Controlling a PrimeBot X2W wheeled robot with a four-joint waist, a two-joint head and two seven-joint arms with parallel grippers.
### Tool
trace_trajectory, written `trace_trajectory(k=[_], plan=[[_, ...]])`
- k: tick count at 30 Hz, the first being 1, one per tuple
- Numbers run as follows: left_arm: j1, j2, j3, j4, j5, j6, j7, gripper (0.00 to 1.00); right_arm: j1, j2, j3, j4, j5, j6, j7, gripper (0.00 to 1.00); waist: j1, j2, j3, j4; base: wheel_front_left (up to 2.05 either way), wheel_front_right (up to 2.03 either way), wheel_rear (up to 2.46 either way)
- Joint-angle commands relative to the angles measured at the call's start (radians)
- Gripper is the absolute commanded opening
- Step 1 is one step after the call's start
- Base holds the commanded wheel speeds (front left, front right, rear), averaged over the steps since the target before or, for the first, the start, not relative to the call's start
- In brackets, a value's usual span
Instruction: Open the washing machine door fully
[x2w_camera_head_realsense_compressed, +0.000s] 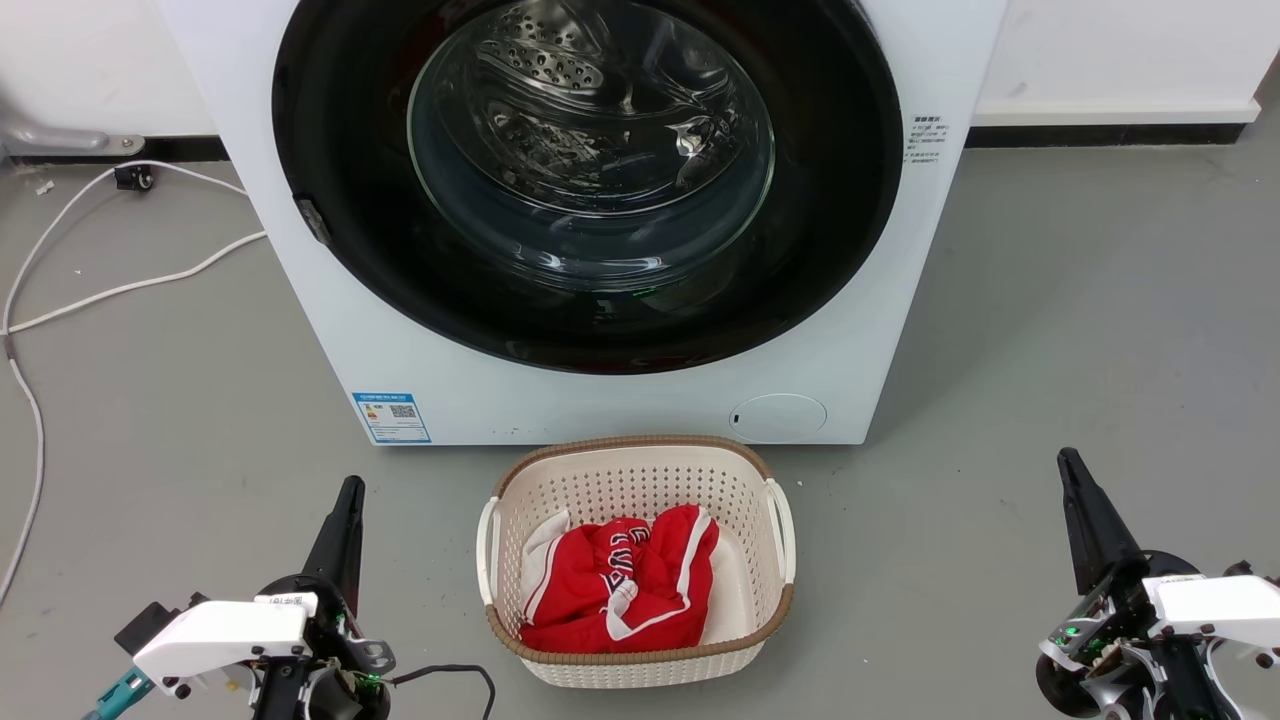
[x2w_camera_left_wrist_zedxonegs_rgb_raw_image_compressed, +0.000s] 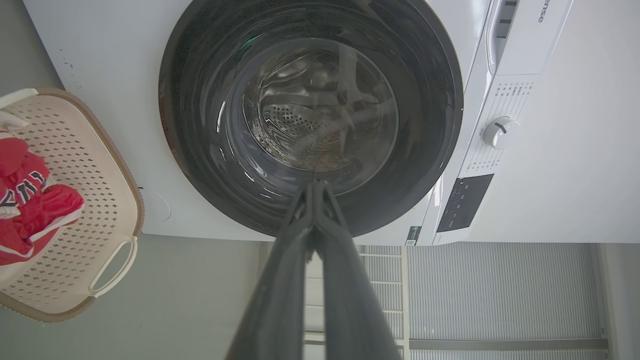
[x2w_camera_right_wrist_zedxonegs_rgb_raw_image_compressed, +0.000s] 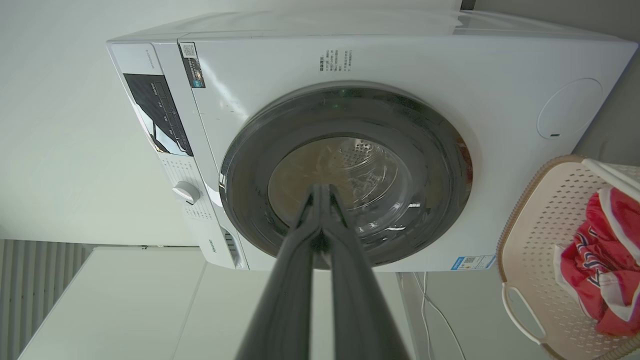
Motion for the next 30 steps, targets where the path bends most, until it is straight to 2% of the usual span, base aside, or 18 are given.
trace_trajectory(k=[1,4,5,18,24,30], plan=[[-0.008,0.0,0.002,0.001,0.003,-0.003,0.005,0.0,-0.012,0.002,-0.002,0.001,-0.005,0.0,0.003,0.0,0.0,0.0,0.0,0.0,0.0,0.0,0.0],[-0.008,-0.001,0.003,0.001,0.002,-0.003,0.005,0.0,-0.012,0.002,-0.003,0.001,-0.006,0.0,0.004,0.0,0.0,0.0,0.0,0.0,0.0,0.0,0.0],[0.001,-0.001,0.0,0.002,0.003,0.0,-0.001,1.0,0.002,0.001,-0.001,0.002,0.0,0.0,-0.001,1.0,0.0,0.0,0.0,0.0,0.0,0.0,0.0],[0.013,-0.003,-0.05,-0.052,0.028,0.0,-0.07,1.0,0.027,0.004,0.044,-0.053,-0.046,0.0,-0.07,1.0,0.0,0.0,0.001,-0.004,0.0,0.0,0.0],[0.021,-0.003,-0.05,-0.085,0.079,0.0,-0.096,1.0,0.033,0.005,0.047,-0.071,-0.139,0.0,-0.095,1.0,0.0,0.0,-0.001,-0.007,0.0,0.0,0.0],[0.026,-0.004,-0.05,-0.125,0.192,-0.001,-0.12,1.0,0.041,0.006,0.04,-0.095,-0.265,0.0,-0.119,1.0,0.0,0.0,-0.003,-0.009,0.0,0.0,0.0]])
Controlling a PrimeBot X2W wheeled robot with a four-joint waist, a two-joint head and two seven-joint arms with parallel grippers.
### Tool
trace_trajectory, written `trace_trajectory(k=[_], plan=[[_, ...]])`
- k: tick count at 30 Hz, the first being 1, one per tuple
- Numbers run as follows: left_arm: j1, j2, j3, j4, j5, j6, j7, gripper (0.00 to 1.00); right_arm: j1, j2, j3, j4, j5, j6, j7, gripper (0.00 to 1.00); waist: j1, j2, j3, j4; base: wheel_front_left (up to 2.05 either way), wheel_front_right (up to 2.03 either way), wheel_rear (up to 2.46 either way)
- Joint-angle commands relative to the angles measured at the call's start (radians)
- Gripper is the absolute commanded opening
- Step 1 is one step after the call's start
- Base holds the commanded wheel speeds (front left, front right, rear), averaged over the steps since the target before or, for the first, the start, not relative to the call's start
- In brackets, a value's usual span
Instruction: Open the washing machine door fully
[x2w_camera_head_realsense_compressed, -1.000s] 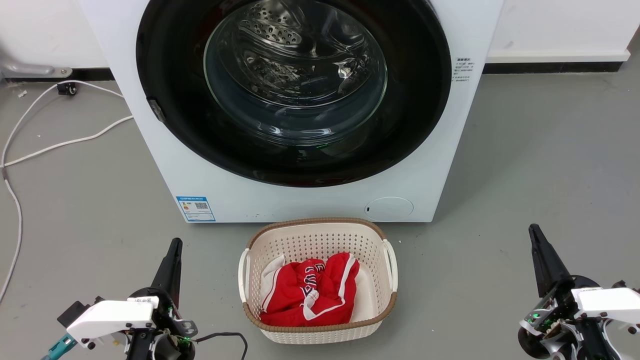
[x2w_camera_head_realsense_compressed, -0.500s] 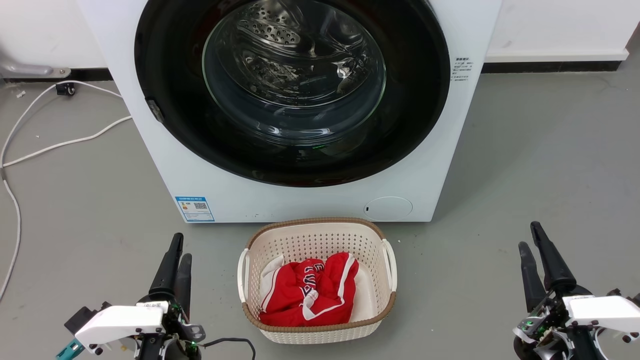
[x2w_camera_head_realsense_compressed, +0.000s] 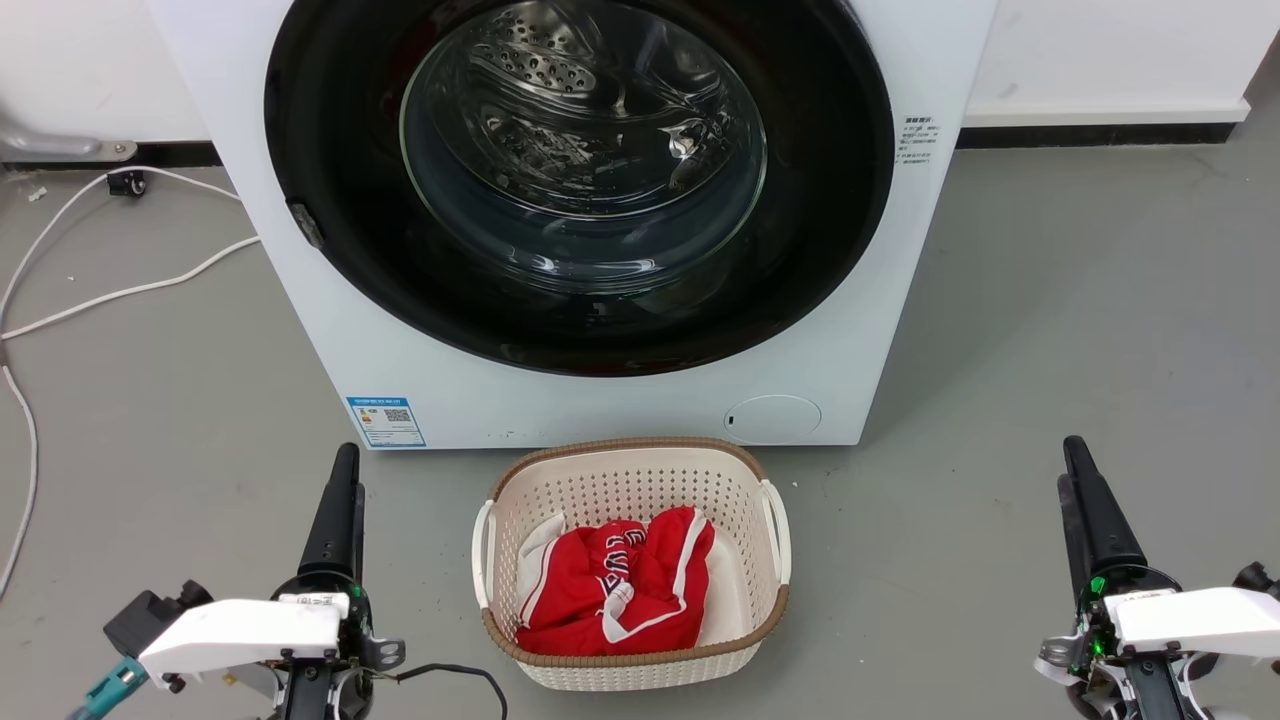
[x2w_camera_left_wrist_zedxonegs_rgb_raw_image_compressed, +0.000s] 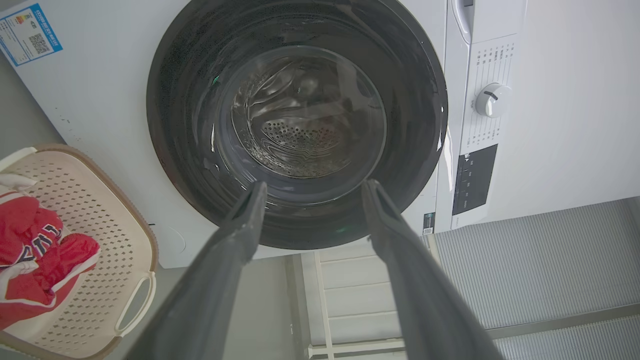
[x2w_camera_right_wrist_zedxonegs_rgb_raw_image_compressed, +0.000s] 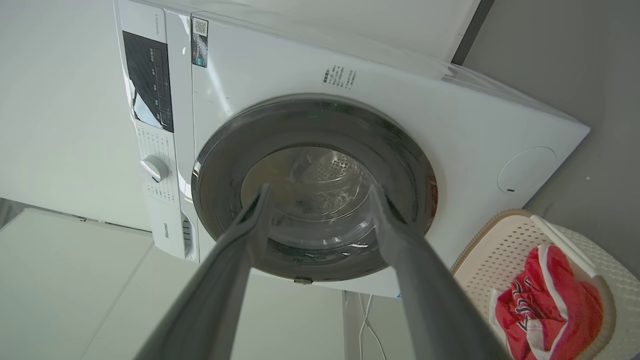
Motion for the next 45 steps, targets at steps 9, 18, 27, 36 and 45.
trace_trajectory(k=[9,18,27,36,45], plan=[[-0.004,0.003,0.006,-0.075,0.215,-0.002,-0.038,1.0,0.001,0.0,0.003,-0.067,-0.307,0.0,-0.038,1.0,0.0,0.0,-0.002,-0.003,0.0,0.0,0.0],[0.006,0.003,0.007,-0.113,0.391,-0.002,-0.069,1.0,0.014,0.002,0.024,-0.103,-0.54,0.0,-0.068,1.0,0.0,0.0,-0.005,-0.002,0.0,0.0,0.0],[0.013,0.002,-0.004,-0.126,0.578,-0.003,-0.097,1.0,0.016,0.003,0.042,-0.1,-0.703,0.0,-0.095,1.0,0.0,0.0,-0.006,-0.004,0.0,0.0,0.0],[0.024,0.004,-0.021,-0.119,0.76,-0.003,-0.119,1.0,0.017,0.004,0.045,-0.094,-0.839,0.0,-0.118,1.0,0.0,0.0,-0.01,-0.006,0.0,0.0,0.0],[0.034,0.012,-0.028,-0.109,0.896,-0.003,-0.143,1.0,0.022,0.005,0.047,-0.098,-0.968,0.0,-0.122,1.0,0.0,0.0,-0.014,-0.007,0.0,0.0,0.0]])
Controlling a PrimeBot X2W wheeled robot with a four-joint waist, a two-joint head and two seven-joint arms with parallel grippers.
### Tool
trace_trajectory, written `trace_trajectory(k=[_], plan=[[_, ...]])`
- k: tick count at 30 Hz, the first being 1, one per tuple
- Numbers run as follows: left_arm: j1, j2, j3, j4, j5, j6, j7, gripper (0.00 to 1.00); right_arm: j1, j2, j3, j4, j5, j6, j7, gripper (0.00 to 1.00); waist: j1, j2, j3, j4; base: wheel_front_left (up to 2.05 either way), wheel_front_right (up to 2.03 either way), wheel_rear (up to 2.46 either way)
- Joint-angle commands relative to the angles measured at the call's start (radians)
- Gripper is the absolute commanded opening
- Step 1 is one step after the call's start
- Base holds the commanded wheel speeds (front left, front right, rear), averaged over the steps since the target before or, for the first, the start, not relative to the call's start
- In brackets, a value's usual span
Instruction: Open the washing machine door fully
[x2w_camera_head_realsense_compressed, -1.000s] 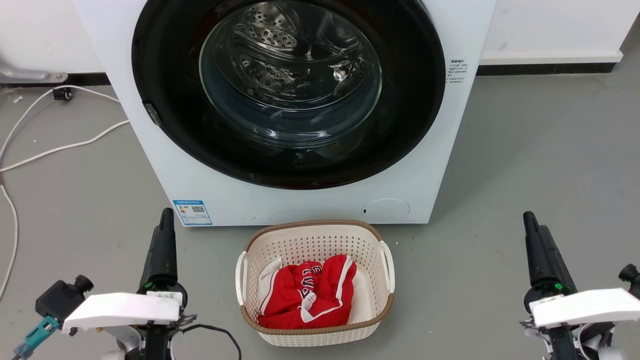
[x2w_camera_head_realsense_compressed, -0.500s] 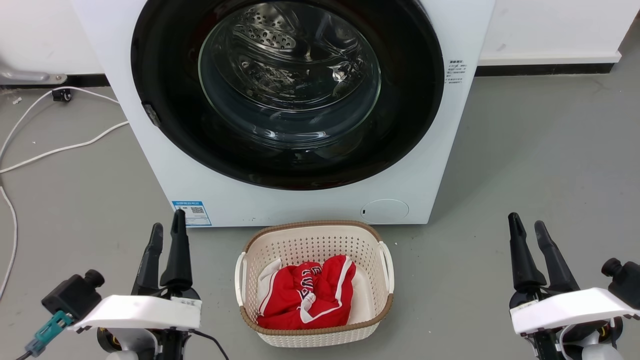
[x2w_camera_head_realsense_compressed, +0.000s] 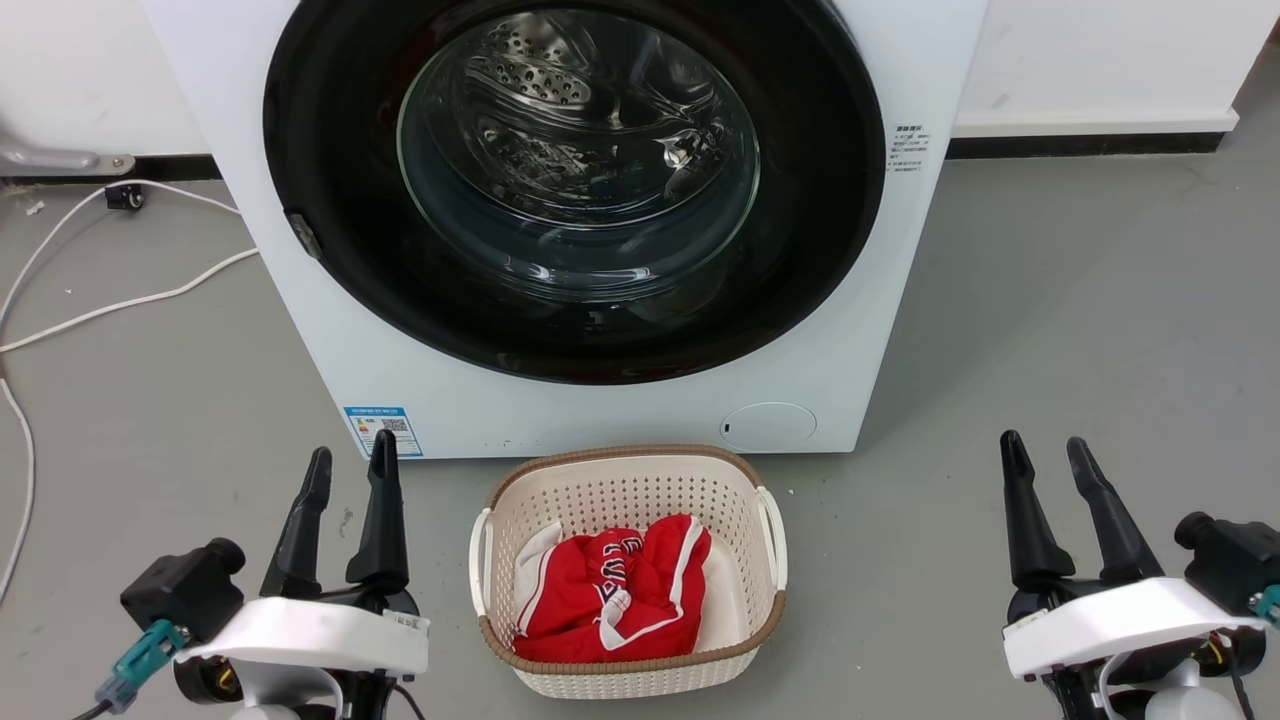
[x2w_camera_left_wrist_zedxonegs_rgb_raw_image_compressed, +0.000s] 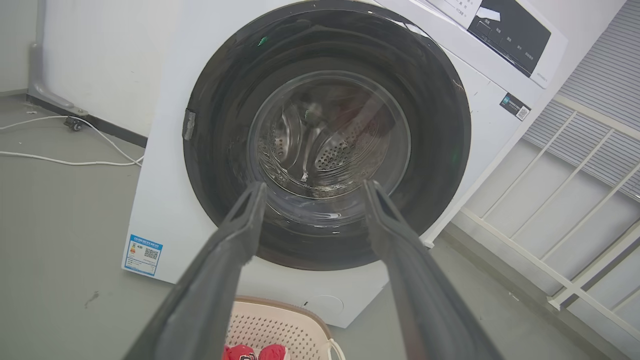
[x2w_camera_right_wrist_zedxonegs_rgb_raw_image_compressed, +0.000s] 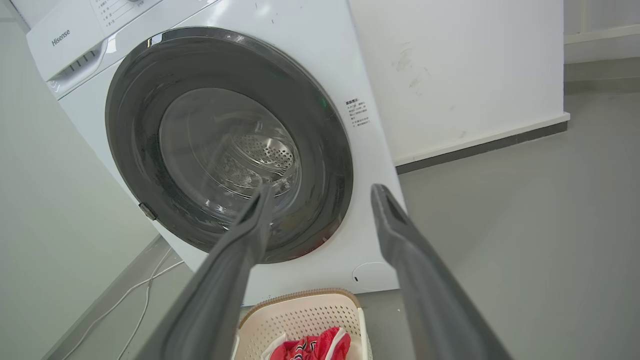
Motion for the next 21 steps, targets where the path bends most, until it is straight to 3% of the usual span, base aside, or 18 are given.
trace_trajectory(k=[1,21], plan=[[0.004,0.007,0.0,-0.007,0.032,-0.002,-0.01,1.0,0.005,0.002,0.002,-0.014,-0.036,0.0,-0.005,1.0,0.0,0.0,0.0,-0.001,0.0,0.0,0.0],[0.01,0.015,0.003,0.007,0.259,-0.001,-0.056,1.0,0.014,0.004,0.013,-0.028,-0.233,0.0,0.012,1.0,0.0,0.0,-0.003,-0.012,0.0,0.0,0.0]])
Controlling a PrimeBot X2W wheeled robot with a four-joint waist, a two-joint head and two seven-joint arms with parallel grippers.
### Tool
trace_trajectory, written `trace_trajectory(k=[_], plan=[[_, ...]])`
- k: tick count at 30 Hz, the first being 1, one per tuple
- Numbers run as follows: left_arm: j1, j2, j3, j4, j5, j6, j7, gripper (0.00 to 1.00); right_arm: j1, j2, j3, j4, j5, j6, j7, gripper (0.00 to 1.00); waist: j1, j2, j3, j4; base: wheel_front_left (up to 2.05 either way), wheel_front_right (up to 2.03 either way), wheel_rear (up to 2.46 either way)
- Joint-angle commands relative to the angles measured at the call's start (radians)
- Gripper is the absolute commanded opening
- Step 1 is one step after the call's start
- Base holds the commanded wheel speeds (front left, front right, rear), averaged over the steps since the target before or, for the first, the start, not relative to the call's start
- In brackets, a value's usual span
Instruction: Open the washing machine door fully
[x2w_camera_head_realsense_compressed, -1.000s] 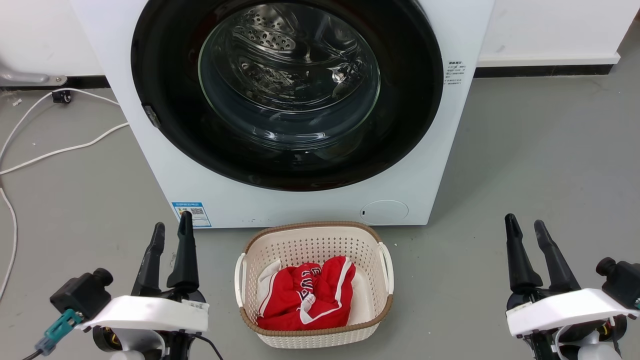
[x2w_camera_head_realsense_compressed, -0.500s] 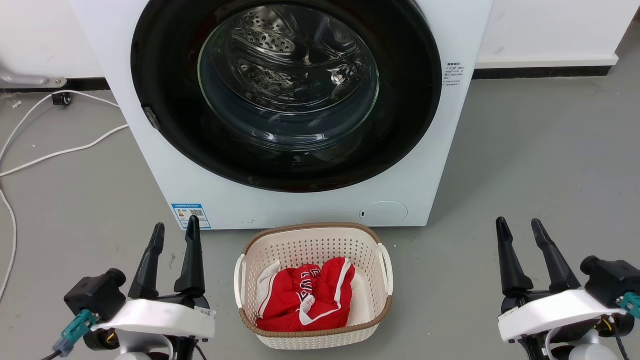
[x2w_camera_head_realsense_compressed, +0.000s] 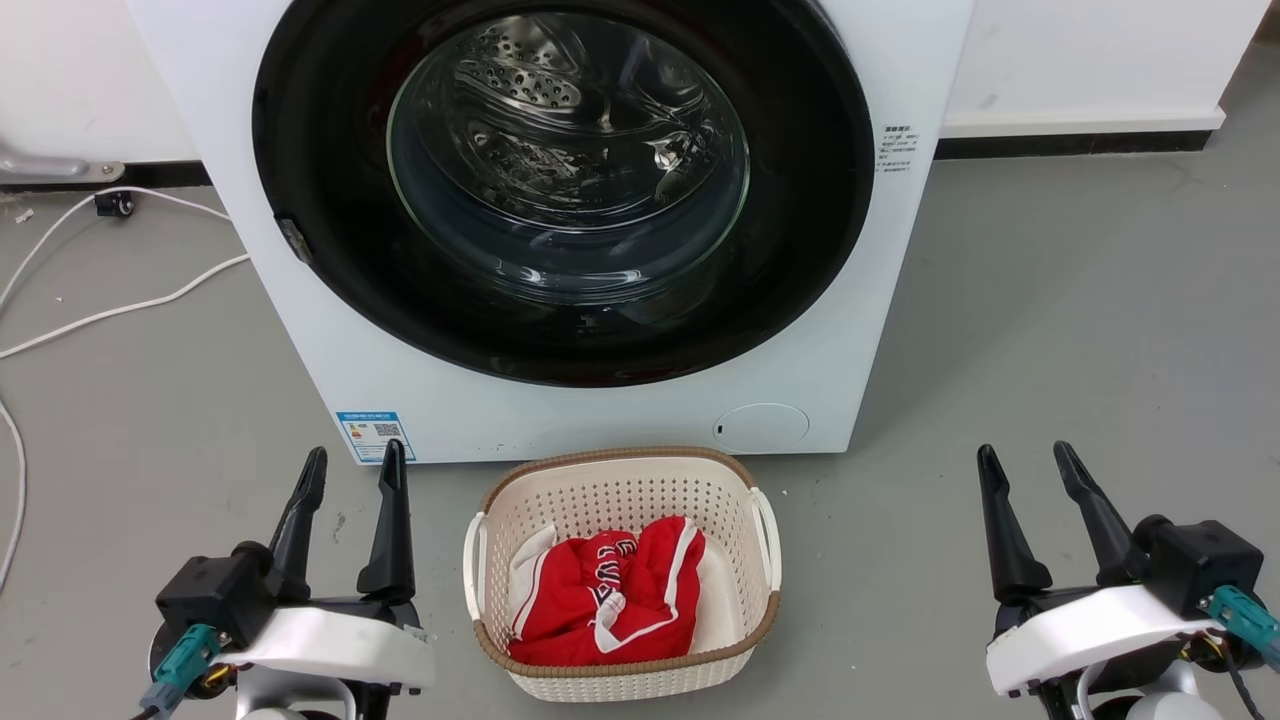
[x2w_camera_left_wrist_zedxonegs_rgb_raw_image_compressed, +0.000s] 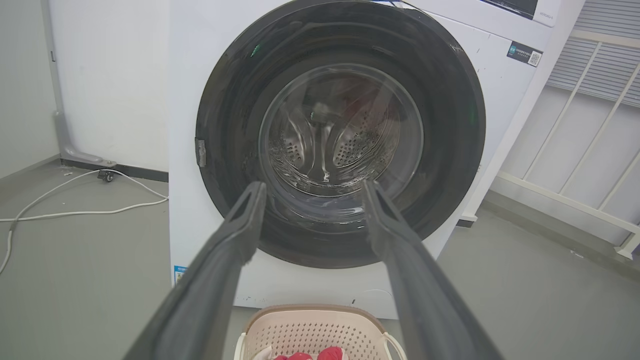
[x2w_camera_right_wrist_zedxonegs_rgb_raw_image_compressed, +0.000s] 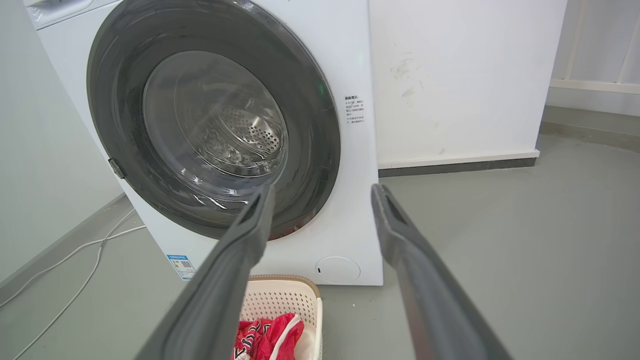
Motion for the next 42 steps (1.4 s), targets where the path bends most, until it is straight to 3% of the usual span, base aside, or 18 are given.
trace_trajectory(k=[1,29,42], plan=[[0.002,0.006,0.001,-0.004,0.03,0.0,-0.01,1.0,0.002,0.003,0.0,-0.012,-0.025,0.0,0.001,1.0,0.0,0.0,-0.001,0.0,0.0,0.0,0.0],[0.022,-0.002,0.01,0.007,0.234,0.013,-0.064,1.0,0.013,0.006,0.01,-0.021,-0.239,0.0,-0.014,1.0,0.0,0.0,-0.001,0.001,0.0,0.0,0.0],[0.023,-0.007,0.016,0.012,0.243,0.011,-0.068,1.0,0.013,0.006,0.01,-0.006,-0.24,0.0,-0.021,1.0,0.0,0.0,-0.001,0.005,0.0,0.0,0.0]])
